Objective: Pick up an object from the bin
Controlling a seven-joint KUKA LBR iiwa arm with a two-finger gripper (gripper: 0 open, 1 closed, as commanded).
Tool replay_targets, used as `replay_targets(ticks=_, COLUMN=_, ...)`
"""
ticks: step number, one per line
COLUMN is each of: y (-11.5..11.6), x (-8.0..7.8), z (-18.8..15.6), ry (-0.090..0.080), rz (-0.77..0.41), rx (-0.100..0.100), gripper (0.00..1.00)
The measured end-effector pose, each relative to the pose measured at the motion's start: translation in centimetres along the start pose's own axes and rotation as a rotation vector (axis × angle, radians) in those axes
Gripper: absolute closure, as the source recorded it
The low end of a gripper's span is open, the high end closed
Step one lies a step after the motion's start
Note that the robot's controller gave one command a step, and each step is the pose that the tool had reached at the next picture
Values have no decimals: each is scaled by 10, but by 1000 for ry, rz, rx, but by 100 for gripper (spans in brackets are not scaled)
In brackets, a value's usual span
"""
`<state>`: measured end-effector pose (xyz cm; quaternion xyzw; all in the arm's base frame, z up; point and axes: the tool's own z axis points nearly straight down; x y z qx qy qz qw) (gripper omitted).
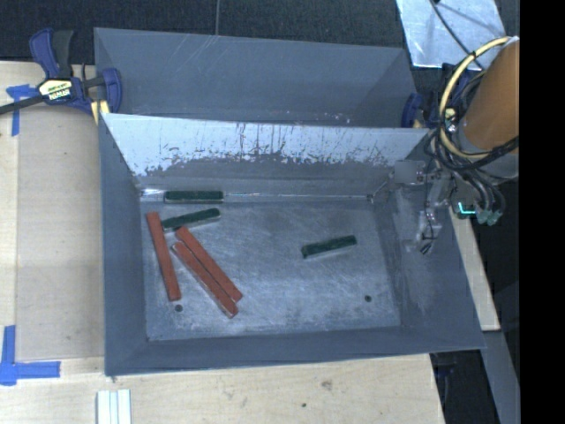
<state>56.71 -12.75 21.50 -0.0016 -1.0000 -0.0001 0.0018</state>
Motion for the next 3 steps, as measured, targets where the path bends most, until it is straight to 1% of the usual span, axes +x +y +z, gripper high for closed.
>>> replay_targets(ticks=1, y=50, x=11, z=149, ry=-1, rz=-16, rx=-1, gripper=0)
replay_targets(ticks=2, y=48, x=7, z=143, ry=-14, rz=-16, rx=2, gripper=100)
replay_targets(ticks=3, y=5, x=39, z=14, ry=-14, rz=-17, rx=4, gripper=100)
